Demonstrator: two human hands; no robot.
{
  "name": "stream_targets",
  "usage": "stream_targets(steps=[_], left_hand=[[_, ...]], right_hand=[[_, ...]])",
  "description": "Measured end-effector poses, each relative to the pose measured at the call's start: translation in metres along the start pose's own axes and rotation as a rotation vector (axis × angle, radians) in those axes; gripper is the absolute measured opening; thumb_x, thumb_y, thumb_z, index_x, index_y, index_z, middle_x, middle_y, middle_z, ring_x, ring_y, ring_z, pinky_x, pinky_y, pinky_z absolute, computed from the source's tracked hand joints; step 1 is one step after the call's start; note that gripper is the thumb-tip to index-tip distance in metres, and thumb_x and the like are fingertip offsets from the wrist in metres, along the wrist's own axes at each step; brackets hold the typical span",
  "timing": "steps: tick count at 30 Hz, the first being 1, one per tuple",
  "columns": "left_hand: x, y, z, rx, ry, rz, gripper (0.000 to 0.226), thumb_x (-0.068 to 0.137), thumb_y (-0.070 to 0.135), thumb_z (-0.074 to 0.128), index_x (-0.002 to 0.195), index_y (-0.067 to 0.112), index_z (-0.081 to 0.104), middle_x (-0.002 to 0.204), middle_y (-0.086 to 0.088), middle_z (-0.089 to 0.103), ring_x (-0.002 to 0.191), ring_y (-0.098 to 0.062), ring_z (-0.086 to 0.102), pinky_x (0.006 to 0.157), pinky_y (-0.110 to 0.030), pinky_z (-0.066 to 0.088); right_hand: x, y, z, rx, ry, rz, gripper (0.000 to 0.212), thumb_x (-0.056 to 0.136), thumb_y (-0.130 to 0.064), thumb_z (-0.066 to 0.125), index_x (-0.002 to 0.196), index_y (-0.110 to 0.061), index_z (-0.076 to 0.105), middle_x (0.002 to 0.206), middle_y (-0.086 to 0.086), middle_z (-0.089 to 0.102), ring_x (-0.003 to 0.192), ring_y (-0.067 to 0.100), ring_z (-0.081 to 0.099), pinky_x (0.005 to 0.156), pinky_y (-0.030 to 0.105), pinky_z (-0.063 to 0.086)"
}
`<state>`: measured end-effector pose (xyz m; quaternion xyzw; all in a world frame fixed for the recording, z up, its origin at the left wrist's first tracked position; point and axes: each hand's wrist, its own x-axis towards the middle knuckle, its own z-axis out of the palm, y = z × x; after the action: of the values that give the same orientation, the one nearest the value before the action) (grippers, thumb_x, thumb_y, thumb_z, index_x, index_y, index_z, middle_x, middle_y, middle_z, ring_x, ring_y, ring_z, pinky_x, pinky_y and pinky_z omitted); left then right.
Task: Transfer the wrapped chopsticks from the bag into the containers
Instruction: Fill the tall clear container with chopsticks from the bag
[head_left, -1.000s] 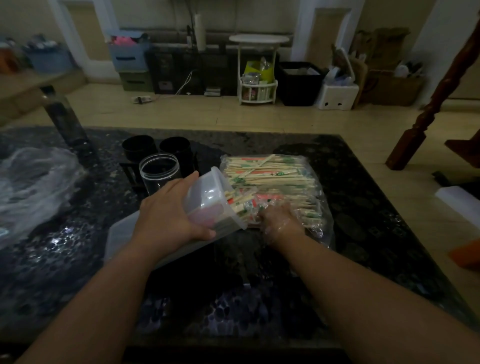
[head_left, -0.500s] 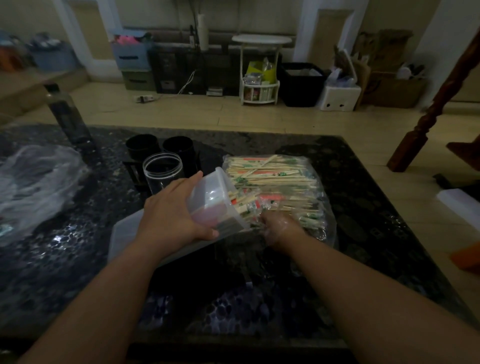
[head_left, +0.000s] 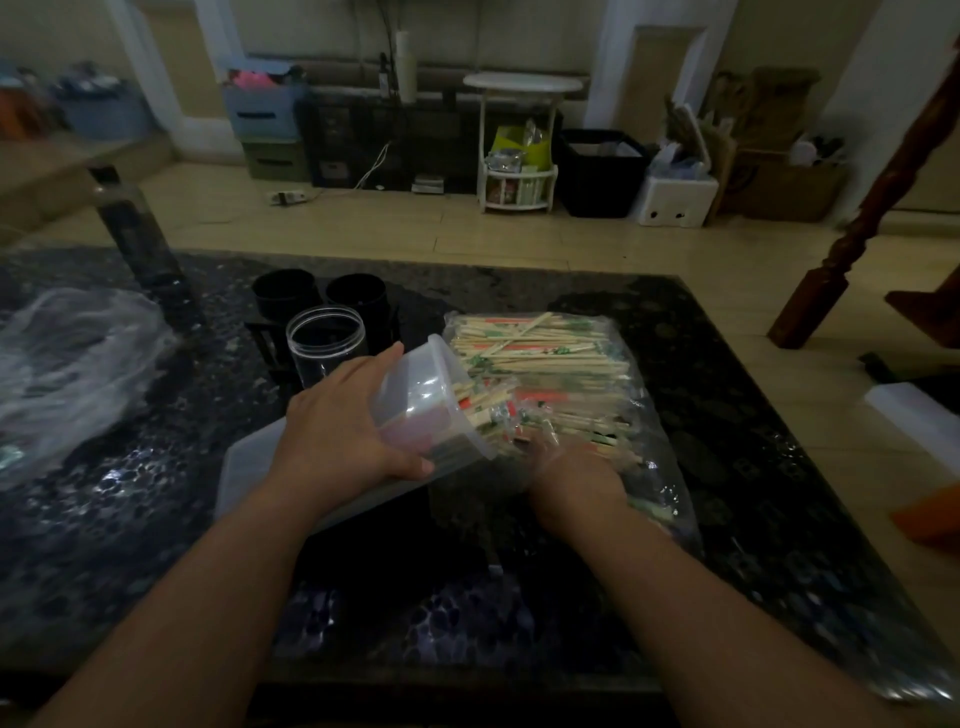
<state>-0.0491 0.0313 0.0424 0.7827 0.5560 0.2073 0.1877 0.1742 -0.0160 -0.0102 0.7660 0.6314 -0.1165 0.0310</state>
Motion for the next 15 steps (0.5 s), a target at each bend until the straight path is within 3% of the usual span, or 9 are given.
stream_targets(steps=[3,7,13,15], left_hand=[[-0.001,0.002,-0.001,0.003,-0.007,0.005,0.130,0.032,0.061,0.075,0.150,0.040,0.025,0.148,0.006,0.039,0.134,-0.017,0.037,0.109,-0.044,0.032],[-0.004,0.007,-0.002,0.060,-0.058,0.019,0.135,0.043,0.047,0.092,0.153,0.039,0.013,0.150,0.002,0.033,0.137,-0.020,0.032,0.111,-0.043,0.028],[-0.003,0.007,-0.001,0.140,-0.078,0.007,0.137,0.046,0.045,0.091,0.155,0.030,0.010,0.152,0.001,0.027,0.137,-0.020,0.028,0.109,-0.039,0.025],[-0.004,0.007,-0.002,0.146,-0.080,-0.006,0.137,0.044,0.048,0.091,0.155,0.029,0.012,0.152,0.001,0.027,0.137,-0.021,0.028,0.109,-0.038,0.025]], right_hand=[[-0.011,0.004,0.002,0.017,-0.052,0.016,0.048,0.093,-0.024,0.047,0.141,-0.018,0.045,0.129,0.015,0.060,0.111,0.031,0.062,0.087,0.041,0.051],[-0.028,0.012,-0.007,0.015,-0.078,0.012,0.038,0.092,-0.035,0.051,0.124,-0.017,0.061,0.121,0.013,0.063,0.107,0.030,0.063,0.085,0.038,0.050],[-0.058,0.034,-0.039,-0.025,-0.192,-0.061,0.032,0.086,-0.052,0.059,0.098,-0.023,0.065,0.112,0.007,0.066,0.099,0.025,0.062,0.075,0.027,0.044],[-0.063,0.036,-0.052,-0.064,-0.144,-0.078,0.032,0.082,-0.050,0.060,0.095,-0.021,0.066,0.106,0.006,0.068,0.095,0.025,0.063,0.072,0.027,0.045]])
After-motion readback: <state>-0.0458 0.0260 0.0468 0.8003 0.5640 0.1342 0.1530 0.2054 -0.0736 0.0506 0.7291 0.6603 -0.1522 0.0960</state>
